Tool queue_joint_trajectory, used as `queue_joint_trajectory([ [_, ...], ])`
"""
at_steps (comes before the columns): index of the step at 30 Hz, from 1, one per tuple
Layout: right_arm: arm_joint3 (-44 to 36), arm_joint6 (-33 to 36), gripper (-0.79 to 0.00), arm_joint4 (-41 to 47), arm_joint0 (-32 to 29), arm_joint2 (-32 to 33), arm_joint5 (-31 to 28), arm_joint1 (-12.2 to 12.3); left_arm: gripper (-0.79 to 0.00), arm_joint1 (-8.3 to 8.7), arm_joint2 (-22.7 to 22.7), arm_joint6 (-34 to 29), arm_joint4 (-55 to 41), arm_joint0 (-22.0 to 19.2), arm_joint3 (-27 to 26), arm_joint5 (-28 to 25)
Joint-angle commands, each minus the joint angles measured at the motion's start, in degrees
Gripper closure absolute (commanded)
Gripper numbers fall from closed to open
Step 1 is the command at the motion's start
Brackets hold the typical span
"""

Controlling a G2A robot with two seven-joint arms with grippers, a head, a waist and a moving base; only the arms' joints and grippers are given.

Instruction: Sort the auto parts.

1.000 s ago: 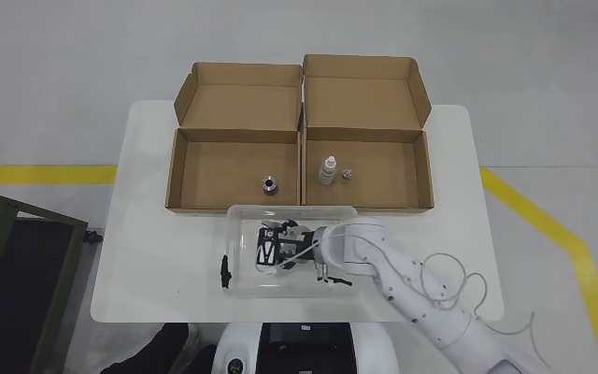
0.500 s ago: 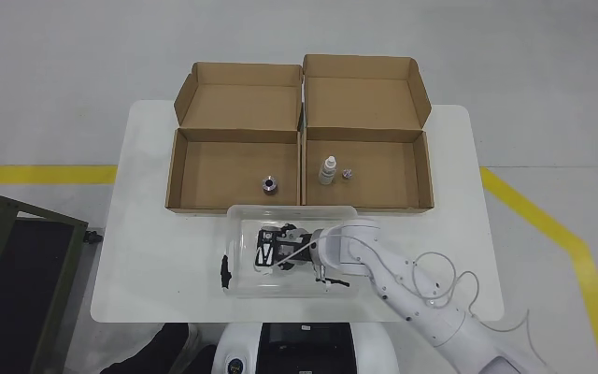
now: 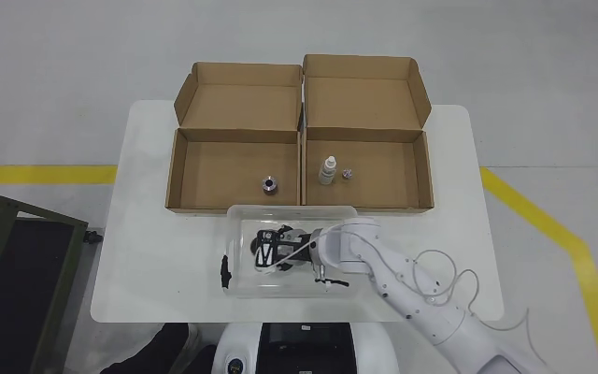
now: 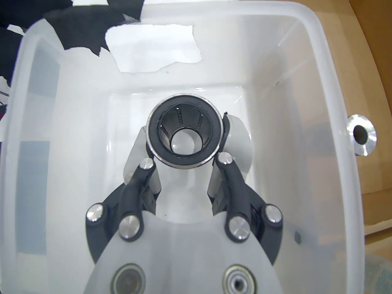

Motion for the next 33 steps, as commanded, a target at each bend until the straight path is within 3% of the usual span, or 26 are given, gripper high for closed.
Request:
queue_joint_trajectory([
  [1, -0.3, -0.3, 0.000, 0.6, -0.1, 0.3, -0.3, 0.0, -0.785, 0.00, 0.0, 0.0, 0.0, 0.0, 0.0, 0.0],
  [33, -7.2, -7.8, 0.000, 17.5, -2.6, 7.2, -5.2, 1.4, -0.785, 0.00, 0.0, 0.0, 0.0, 0.0, 0.0, 0.0],
])
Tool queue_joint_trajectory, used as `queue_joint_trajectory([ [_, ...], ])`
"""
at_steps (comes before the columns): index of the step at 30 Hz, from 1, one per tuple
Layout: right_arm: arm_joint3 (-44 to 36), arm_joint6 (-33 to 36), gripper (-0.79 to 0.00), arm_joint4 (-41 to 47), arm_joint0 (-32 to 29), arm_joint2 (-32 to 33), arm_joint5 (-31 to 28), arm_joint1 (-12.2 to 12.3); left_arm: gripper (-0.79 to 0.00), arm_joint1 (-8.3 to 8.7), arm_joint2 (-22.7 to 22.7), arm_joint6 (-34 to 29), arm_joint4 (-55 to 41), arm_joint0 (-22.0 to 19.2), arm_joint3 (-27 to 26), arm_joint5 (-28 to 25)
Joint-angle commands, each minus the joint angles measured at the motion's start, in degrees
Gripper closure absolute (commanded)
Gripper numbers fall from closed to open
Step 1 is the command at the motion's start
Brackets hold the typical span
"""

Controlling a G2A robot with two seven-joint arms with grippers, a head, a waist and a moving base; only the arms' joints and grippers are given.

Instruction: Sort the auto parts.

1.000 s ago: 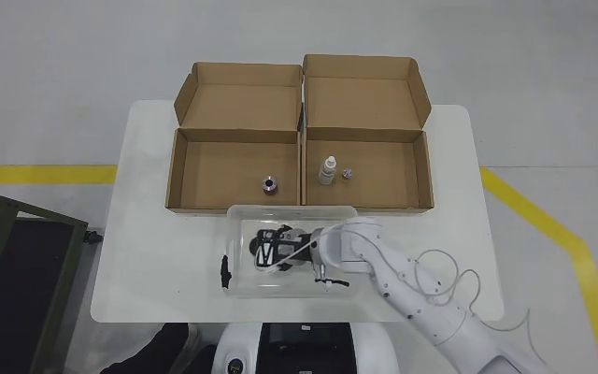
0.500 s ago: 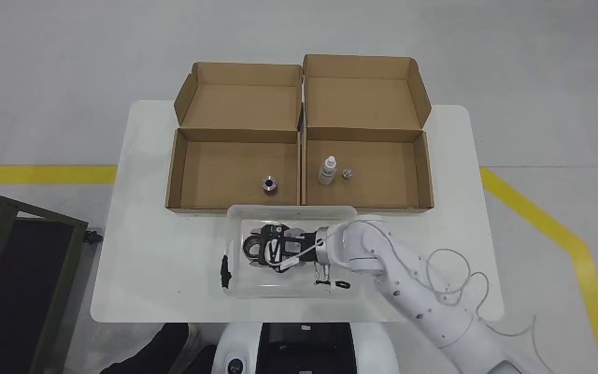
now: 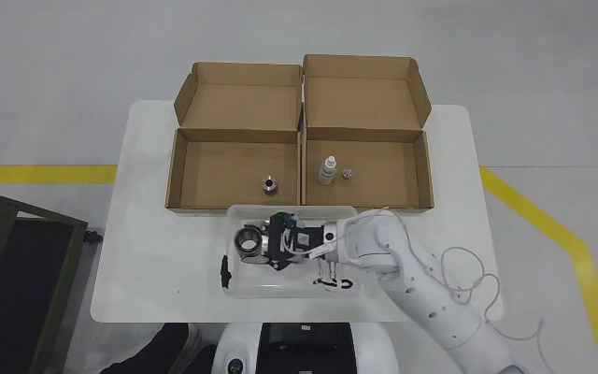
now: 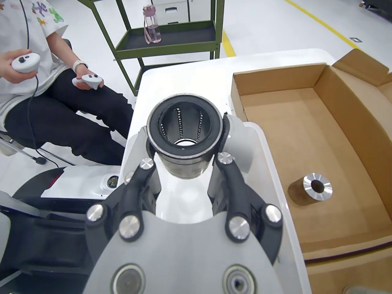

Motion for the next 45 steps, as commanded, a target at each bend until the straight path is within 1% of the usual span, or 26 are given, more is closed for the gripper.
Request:
queue_joint_trajectory([
  [1, -0.4, -0.5, 0.000, 1.1, 0.1, 0.4, 0.0, 0.0, -0.785, 0.00, 0.0, 0.0, 0.0, 0.0, 0.0, 0.0],
  [9, -3.2, -2.6, 0.000, 4.8, 0.2, 3.2, -0.2, 0.4, -0.785, 0.00, 0.0, 0.0, 0.0, 0.0, 0.0, 0.0],
  [21, -10.6, -4.7, 0.000, 8.0, -0.8, 8.2, -0.2, 1.3, -0.785, 0.00, 0.0, 0.0, 0.0, 0.0, 0.0, 0.0],
  [28, -12.4, -5.8, 0.000, 9.7, -0.7, 10.5, 0.5, 1.6, -0.785, 0.00, 0.0, 0.0, 0.0, 0.0, 0.0, 0.0],
  [40, -13.6, -7.9, 0.000, 10.8, 0.7, 11.4, 2.0, 1.6, -0.785, 0.00, 0.0, 0.0, 0.0, 0.0, 0.0, 0.0],
  [45, -13.8, -8.0, 0.000, 9.4, 1.3, 11.0, 2.8, 1.5, -0.785, 0.00, 0.0, 0.0, 0.0, 0.0, 0.0, 0.0],
])
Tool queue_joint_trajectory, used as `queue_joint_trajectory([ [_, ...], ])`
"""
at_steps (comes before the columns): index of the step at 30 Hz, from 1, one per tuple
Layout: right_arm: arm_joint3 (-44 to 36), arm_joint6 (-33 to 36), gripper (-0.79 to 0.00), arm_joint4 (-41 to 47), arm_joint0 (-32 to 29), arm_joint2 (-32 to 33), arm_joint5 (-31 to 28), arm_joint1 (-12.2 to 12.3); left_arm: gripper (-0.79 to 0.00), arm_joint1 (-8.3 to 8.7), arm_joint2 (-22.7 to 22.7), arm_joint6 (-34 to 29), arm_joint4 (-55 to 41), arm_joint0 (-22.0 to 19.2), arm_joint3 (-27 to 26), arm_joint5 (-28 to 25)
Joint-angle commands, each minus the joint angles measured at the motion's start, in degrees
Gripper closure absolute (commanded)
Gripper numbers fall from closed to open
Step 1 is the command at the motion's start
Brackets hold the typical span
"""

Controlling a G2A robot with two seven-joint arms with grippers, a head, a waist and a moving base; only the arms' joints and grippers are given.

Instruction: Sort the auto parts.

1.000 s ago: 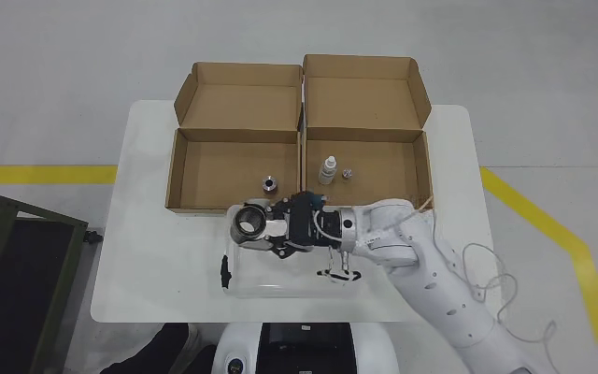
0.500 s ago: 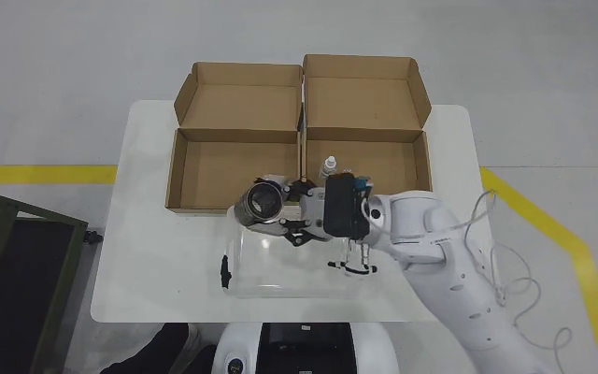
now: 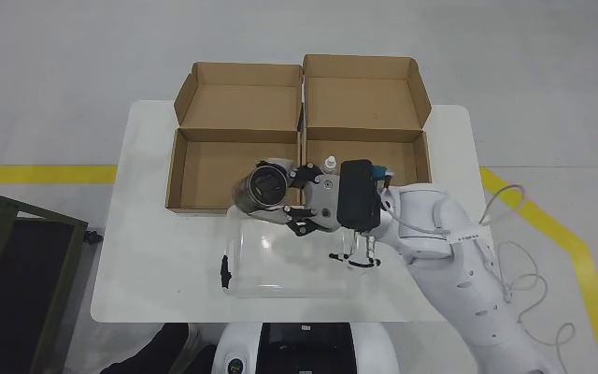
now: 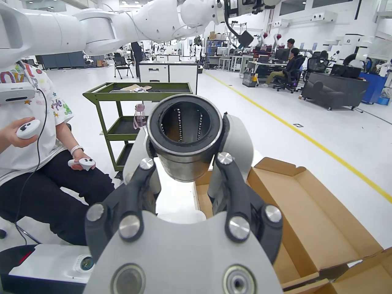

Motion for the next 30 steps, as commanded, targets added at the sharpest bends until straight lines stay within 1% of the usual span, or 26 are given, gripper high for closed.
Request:
queue_joint_trajectory([
  [1, 0.2, 0.2, 0.000, -0.6, 0.3, -0.5, 0.5, -0.1, -0.785, 0.00, 0.0, 0.0, 0.0, 0.0, 0.0, 0.0],
  [7, 1.9, 1.8, 0.000, -3.9, 1.6, -3.7, 2.7, -0.6, -0.785, 0.00, 0.0, 0.0, 0.0, 0.0, 0.0, 0.0],
  [17, 8.2, 2.2, 0.000, -9.0, 4.5, -9.6, 6.3, -2.0, -0.785, 0.00, 0.0, 0.0, 0.0, 0.0, 0.0, 0.0],
  [24, 13.3, 2.2, 0.000, -12.1, 7.3, -13.8, 9.6, -3.4, -0.785, 0.00, 0.0, 0.0, 0.0, 0.0, 0.0, 0.0],
  [30, 19.6, 2.0, 0.000, -12.1, 10.9, -17.8, 11.7, -5.3, -0.785, 0.00, 0.0, 0.0, 0.0, 0.0, 0.0, 0.0],
])
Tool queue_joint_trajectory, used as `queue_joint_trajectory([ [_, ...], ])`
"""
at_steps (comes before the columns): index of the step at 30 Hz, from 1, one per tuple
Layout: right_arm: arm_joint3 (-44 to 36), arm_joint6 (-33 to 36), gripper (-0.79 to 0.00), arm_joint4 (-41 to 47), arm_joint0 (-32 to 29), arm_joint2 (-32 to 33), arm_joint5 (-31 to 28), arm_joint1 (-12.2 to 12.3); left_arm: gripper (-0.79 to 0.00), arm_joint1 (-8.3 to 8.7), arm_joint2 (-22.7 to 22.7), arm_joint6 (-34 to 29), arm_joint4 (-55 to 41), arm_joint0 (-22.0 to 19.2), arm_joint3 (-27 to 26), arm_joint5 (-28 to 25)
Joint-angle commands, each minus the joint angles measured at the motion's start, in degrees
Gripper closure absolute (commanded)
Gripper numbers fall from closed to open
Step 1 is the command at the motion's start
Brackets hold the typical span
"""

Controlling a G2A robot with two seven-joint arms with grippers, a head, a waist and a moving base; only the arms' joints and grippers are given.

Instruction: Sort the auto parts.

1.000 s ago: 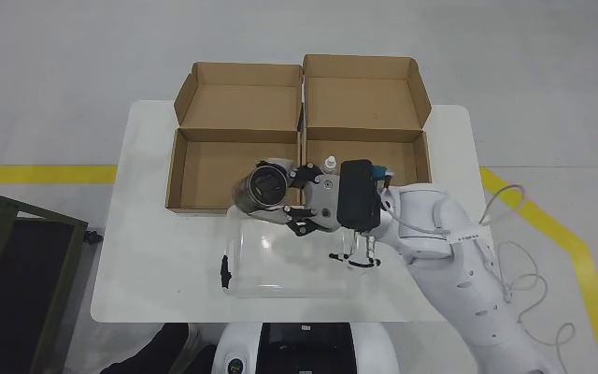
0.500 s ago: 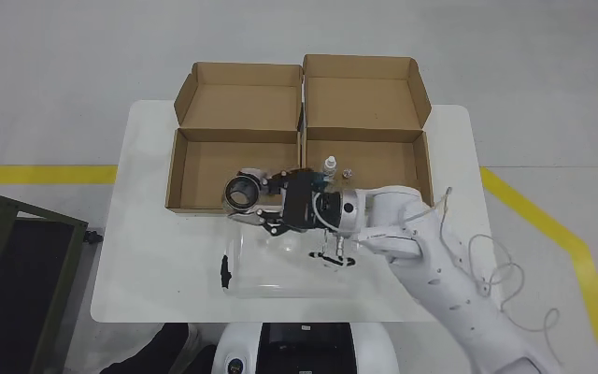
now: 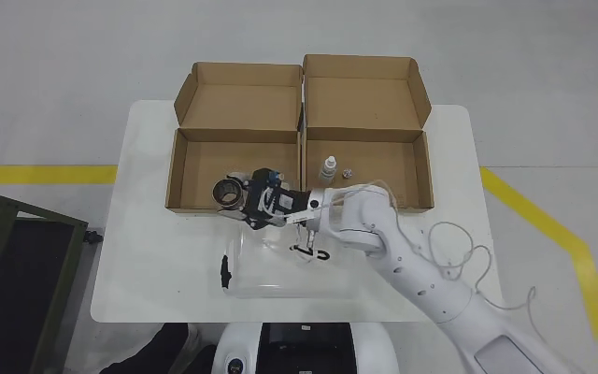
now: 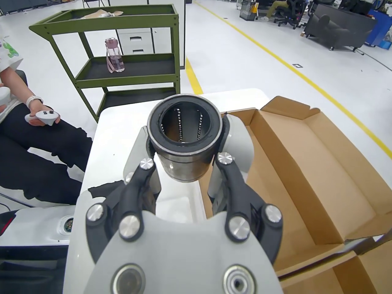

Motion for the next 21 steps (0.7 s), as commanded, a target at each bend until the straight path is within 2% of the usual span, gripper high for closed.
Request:
queue_joint_trajectory([
  [1, 2.4, -0.1, 0.000, 0.1, 1.5, -1.5, 0.7, -0.8, -0.785, 0.00, 0.0, 0.0, 0.0, 0.0, 0.0, 0.0],
  [11, 11.6, 0.8, 0.000, -0.9, 8.8, -6.5, 4.9, -4.6, -0.785, 0.00, 0.0, 0.0, 0.0, 0.0, 0.0, 0.0],
  [21, 18.8, 2.4, 0.000, -0.8, 11.5, -8.4, 8.2, -7.2, -0.785, 0.00, 0.0, 0.0, 0.0, 0.0, 0.0, 0.0],
])
